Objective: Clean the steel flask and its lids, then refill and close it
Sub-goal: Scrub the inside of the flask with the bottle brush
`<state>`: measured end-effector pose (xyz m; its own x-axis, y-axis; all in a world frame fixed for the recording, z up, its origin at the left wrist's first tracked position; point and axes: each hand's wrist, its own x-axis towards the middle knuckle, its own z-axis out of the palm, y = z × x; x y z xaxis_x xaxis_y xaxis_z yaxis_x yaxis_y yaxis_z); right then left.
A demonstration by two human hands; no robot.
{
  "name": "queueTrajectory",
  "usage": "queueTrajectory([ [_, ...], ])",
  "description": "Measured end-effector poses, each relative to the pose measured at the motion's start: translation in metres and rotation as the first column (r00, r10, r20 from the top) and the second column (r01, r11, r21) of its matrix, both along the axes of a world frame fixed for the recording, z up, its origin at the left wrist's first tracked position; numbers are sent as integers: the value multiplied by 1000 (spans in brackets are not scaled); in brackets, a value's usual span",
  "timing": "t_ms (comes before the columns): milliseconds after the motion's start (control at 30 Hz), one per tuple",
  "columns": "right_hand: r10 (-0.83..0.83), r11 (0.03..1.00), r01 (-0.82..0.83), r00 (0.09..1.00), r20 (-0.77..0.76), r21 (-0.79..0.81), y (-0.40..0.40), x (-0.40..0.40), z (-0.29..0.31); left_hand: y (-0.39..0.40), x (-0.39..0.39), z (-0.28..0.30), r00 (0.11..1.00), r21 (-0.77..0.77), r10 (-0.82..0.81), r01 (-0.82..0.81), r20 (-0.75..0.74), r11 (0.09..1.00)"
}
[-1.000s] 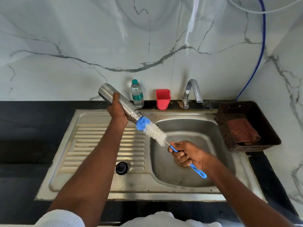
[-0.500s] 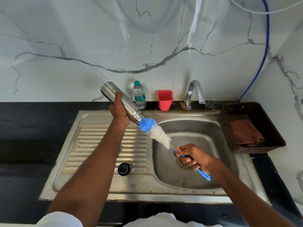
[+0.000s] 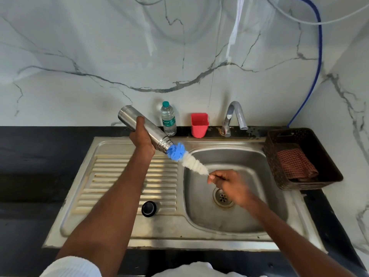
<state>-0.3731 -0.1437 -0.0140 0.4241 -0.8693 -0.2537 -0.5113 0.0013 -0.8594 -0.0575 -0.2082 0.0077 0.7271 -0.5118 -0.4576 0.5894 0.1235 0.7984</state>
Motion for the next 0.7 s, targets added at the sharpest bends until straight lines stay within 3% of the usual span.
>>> queueTrajectory([
  [33,-7,979,-13,996,94,205,-2,-1,3,1,2,-1,1000,-11,-18,18,-9,1000],
  [100,-41,782,-125,967,250,610,-7,-7,4,3,4,-1,998,-34,-56,56,-12,998],
  [167,-53,610,-239,939,340,756,-9,-11,0,5,4,-1,996,-61,-88,87,-9,994],
  [200,-65,589,-246,935,348,770,-8,-11,-3,5,4,-1,996,-63,-94,94,-2,994],
  [233,-75,620,-214,942,329,755,-6,-9,-4,4,3,0,995,-55,-98,99,7,994],
  [300,-68,836,-70,971,230,544,5,0,-6,3,4,-1,996,-30,-85,86,27,996],
  [333,-50,952,2,987,152,305,11,4,-4,2,4,-1,997,-25,-68,68,29,997],
  [367,-37,999,36,999,19,15,14,7,-4,2,4,-1,998,-20,-49,49,29,999],
  [400,-49,973,13,987,-151,-229,17,8,-4,1,4,-1,999,-15,-30,30,29,999],
  [467,-106,880,-91,919,-380,-465,22,9,2,2,6,-1,1000,-5,-13,14,21,1000],
  [533,-81,894,-88,933,-351,-439,23,10,4,2,12,-2,1000,-2,-17,17,21,1000],
  [600,-30,974,-9,985,-167,-225,19,10,3,3,15,-5,999,-22,-50,50,17,998],
  [700,44,999,-44,999,-19,7,15,4,-1,8,22,-13,998,-50,-66,66,9,997],
])
